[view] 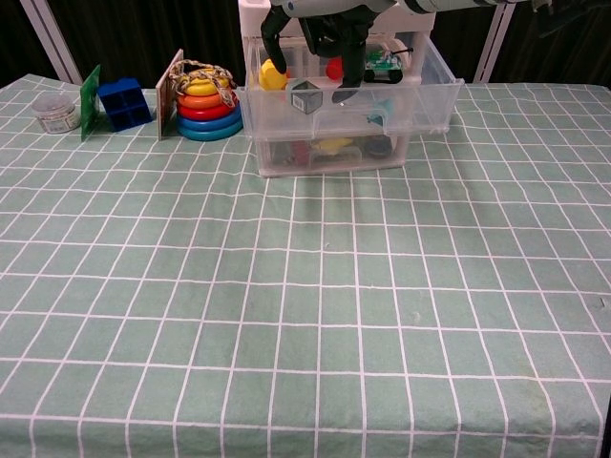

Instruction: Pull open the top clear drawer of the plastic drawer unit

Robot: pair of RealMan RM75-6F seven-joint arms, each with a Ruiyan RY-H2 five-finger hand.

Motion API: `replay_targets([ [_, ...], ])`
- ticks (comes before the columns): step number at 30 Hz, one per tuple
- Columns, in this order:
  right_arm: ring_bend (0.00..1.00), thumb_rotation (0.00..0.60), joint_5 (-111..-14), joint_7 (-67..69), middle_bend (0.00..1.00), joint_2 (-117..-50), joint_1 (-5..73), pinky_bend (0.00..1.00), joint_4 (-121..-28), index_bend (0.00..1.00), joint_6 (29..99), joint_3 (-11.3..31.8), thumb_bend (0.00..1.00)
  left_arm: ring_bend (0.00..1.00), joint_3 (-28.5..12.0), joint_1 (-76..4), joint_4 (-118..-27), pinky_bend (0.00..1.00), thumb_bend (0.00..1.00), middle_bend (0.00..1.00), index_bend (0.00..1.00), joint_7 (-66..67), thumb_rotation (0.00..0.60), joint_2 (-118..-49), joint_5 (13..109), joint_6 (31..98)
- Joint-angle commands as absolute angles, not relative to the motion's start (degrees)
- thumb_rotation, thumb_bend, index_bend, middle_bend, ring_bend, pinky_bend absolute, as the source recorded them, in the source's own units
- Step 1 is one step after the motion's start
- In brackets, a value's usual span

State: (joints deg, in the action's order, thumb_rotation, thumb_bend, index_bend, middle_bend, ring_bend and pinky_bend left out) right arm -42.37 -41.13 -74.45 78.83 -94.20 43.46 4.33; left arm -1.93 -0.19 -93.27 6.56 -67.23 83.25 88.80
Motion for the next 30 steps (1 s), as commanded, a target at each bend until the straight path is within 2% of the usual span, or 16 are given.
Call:
replay_targets([
  [1,0.73,0.600,-42.16,-41.03,0.84,-74.73,78.96,0.75,-93.82,0.34,43.40,4.28,0.12,0.17,-1.95,-0.16,-93.23,0.20,0.02,0.14,0.21,6.52,0.600,-67.26,83.28,88.82],
  [13,0.73,0.600,-40.70,-41.82,0.84,-76.61,79.86,0.75,-91.82,0.38,42.82,3.06,0.17,0.17,-2.03,0.00,-92.82,0.20,0.02,0.14,0.21,6.18,0.600,-67.40,83.27,88.83],
  [16,0.73,0.600,-40.19,-41.79,0.85,-77.07,79.91,0.75,-91.24,0.43,43.11,3.01,0.19,0.17,-2.07,0.07,-92.61,0.20,0.02,0.14,0.21,5.98,0.600,-67.47,83.25,88.89],
  [22,0.76,0.600,-41.99,-40.87,0.87,-77.49,78.86,0.77,-91.58,0.61,46.06,3.82,0.31,0.17,-2.18,0.18,-92.16,0.20,0.02,0.14,0.21,5.65,0.600,-67.56,83.37,89.13],
  [30,0.76,0.600,-48.19,-37.24,0.87,-73.60,75.10,0.78,-97.39,0.66,51.55,5.88,0.33,0.17,-2.35,-0.12,-92.05,0.20,0.02,0.14,0.21,5.50,0.600,-67.43,83.81,88.98],
])
